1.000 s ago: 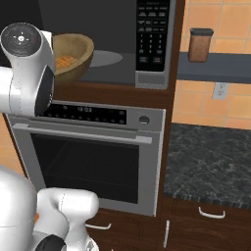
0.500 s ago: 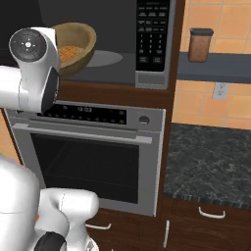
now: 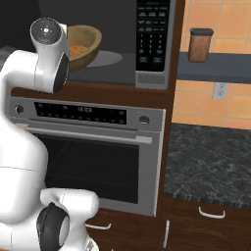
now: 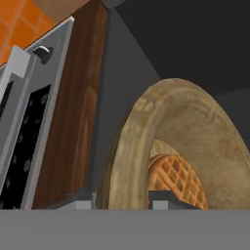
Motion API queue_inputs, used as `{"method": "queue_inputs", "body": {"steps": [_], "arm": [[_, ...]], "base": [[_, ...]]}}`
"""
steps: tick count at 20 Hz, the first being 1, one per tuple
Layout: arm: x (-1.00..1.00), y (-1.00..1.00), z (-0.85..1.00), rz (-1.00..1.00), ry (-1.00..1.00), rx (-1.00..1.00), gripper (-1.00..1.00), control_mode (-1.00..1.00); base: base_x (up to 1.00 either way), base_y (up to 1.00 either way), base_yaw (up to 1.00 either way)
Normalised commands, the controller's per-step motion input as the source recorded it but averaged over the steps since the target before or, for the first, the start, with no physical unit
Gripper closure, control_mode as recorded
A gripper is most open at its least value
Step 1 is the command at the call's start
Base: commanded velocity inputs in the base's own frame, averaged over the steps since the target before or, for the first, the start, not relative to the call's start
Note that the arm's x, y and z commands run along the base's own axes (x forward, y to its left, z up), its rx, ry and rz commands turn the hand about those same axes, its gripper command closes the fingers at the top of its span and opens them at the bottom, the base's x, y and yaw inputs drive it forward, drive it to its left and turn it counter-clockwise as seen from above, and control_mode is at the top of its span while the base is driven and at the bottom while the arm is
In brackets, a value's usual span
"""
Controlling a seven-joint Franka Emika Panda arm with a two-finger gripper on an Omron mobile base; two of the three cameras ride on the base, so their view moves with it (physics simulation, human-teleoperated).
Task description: Open the microwave, place the bowl with waffle inside the microwave, then close the microwave door and turn it on.
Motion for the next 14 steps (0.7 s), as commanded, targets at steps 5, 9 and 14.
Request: {"method": "queue_inputs", "body": {"steps": [5,9,14], "arm": [[0.76,0.0,0.0,0.0,0.0,0.0,1.0,-1.0],[0.81,0.02,0.0,0.0,0.0,0.0,1.0,-1.0],[0.82,0.1,-0.02,0.0,0.07,0.0,1.0,-1.0]], "base": [[0.0,0.0,0.0],[0.0,0.0,0.0],[0.0,0.0,0.0]]}}
